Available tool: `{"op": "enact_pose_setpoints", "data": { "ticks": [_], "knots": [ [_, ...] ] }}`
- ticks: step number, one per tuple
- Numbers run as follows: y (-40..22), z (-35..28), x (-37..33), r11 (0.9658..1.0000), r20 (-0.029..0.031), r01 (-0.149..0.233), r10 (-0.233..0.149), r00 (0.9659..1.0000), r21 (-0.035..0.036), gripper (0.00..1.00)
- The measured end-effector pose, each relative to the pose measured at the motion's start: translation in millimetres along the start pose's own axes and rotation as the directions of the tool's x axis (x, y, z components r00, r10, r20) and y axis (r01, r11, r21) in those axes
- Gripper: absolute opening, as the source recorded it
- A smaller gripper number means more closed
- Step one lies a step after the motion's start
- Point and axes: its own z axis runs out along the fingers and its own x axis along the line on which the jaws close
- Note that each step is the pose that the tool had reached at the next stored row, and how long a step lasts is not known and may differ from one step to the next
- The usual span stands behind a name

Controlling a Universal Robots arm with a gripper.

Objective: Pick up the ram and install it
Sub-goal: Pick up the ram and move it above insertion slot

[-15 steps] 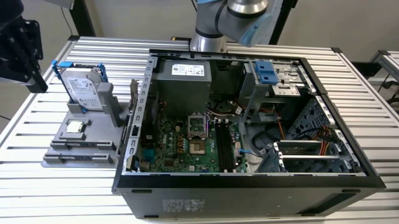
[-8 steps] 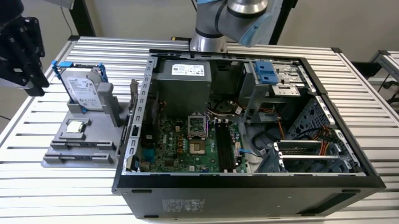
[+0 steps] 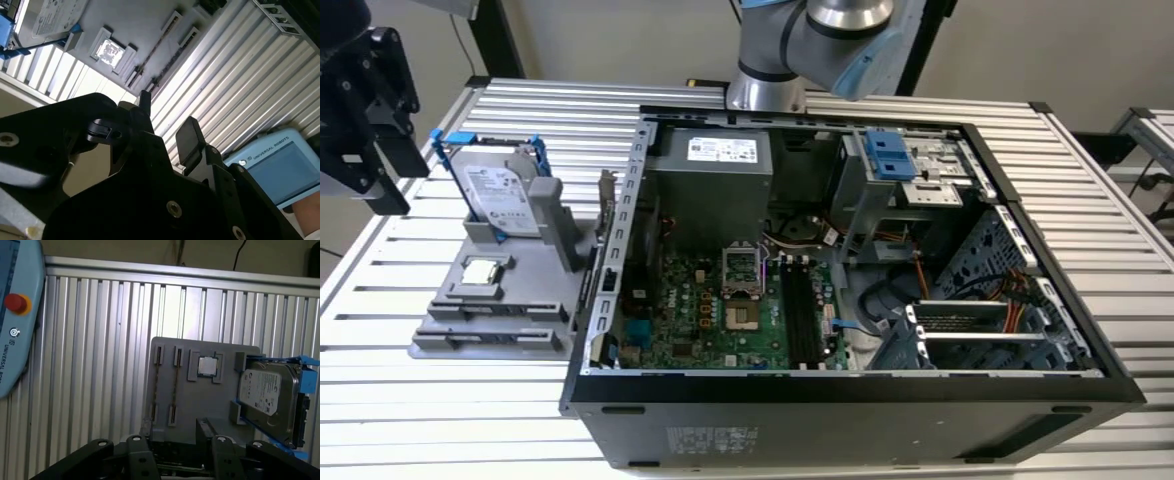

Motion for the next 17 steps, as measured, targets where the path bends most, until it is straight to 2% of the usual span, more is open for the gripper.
{"op": "enact_pose_setpoints", "data": {
  "ticks": [8,9,10,13,17],
  "knots": [
    [-0.2,4.2,-0.4,1.0,0.0,-0.004,0.004,1.0,-0.0001,1.0],
    [-0.4,11.5,-1.2,0.9995,0.0007,-0.031,0.031,0.9995,0.0002,1.0],
    [-0.8,14.4,-6.3,0.9993,0.0011,-0.037,0.037,0.9993,0.0003,1.0],
    [-1.1,16.7,-10.4,0.9991,0.0011,-0.041,0.041,0.9991,0.0004,1.0],
    [-1.3,20.6,-10.7,0.9991,0.0008,-0.042,0.042,0.9991,0.0001,1.0]
  ]
}}
